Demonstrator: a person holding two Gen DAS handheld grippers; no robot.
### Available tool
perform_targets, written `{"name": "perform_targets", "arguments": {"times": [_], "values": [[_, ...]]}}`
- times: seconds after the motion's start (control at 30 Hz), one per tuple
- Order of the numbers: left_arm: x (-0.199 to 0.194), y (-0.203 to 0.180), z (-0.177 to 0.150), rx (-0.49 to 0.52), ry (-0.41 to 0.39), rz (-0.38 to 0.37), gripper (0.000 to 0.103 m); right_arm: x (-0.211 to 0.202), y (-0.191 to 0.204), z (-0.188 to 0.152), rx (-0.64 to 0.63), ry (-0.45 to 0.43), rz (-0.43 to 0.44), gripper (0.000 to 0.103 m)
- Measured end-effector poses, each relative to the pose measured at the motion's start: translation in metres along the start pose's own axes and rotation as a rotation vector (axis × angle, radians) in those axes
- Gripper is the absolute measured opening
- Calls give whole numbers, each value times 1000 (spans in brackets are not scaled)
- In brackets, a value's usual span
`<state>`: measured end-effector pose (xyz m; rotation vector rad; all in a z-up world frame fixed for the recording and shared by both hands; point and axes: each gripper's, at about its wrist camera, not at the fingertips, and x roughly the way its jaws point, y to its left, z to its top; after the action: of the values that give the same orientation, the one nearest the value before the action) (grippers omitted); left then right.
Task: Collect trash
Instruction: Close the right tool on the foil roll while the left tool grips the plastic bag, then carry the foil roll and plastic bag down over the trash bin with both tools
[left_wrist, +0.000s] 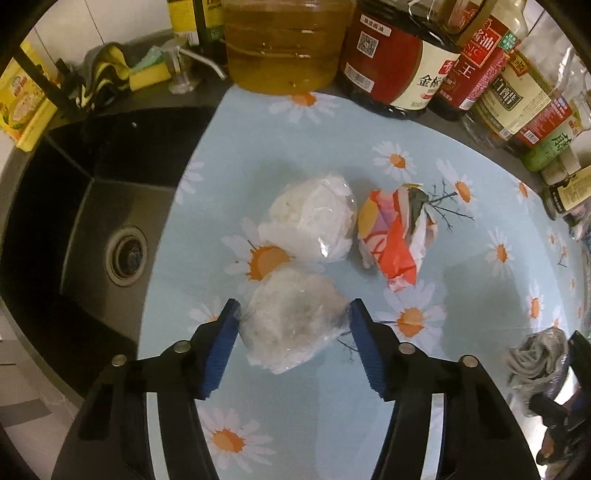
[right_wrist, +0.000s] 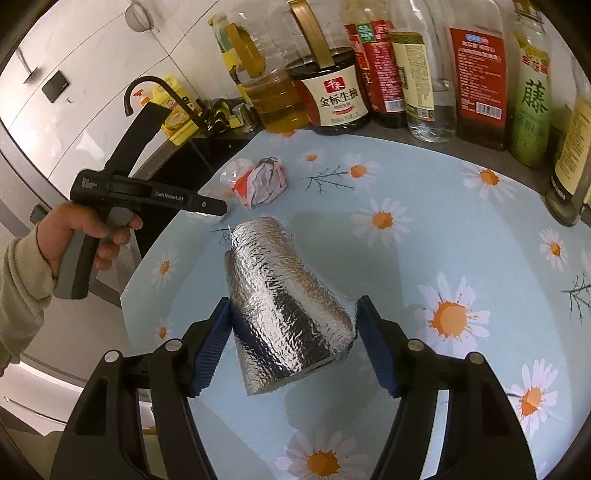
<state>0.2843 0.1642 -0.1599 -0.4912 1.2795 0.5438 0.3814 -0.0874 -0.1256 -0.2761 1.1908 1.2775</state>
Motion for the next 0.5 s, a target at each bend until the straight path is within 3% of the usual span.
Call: {"name": "perform_targets", "arguments": {"times": [0.27, 0.5], "values": [[-9, -2, -15, 32, -41, -17, 54, -5, 8, -6, 30, -8, -32, 68], [-34, 9, -34, 81, -92, -87, 54, -10, 32, -18, 100, -18, -94, 68]]}}
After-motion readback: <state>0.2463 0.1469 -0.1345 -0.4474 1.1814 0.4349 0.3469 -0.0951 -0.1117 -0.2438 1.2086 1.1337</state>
